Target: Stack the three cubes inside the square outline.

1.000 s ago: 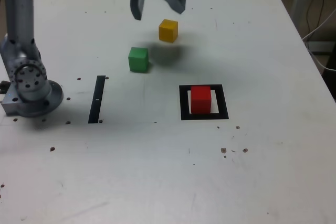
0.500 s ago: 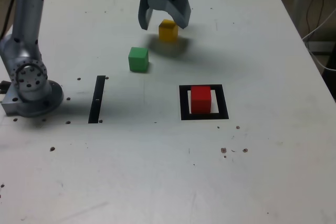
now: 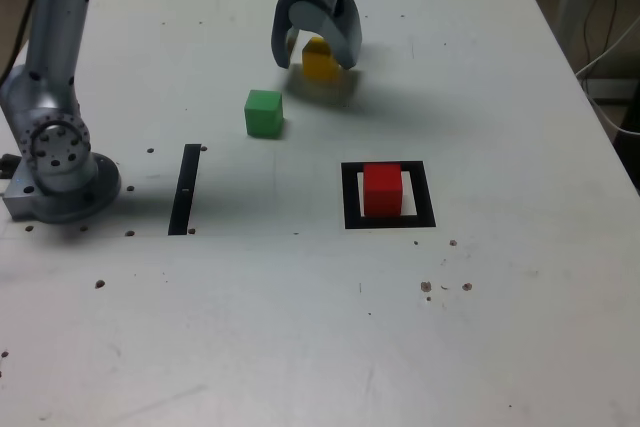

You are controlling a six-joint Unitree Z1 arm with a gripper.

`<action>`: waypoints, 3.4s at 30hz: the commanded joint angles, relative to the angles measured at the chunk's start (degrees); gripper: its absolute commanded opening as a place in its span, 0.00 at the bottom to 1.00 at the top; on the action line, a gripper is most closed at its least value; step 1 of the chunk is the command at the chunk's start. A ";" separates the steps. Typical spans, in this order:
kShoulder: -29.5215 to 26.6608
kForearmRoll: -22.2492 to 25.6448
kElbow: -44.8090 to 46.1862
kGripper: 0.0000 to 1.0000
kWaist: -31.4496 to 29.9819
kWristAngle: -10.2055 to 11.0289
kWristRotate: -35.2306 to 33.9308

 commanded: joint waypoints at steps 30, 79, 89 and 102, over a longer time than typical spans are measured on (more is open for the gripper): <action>0.42 -0.59 -0.32 0.29 0.53 -0.80 -0.21; 0.06 18.77 -16.00 0.28 -42.94 -10.01 -60.46; 1.15 18.64 -16.16 0.28 -43.13 -9.09 -57.71; 2.03 17.85 -15.94 0.28 -42.54 -9.64 -55.20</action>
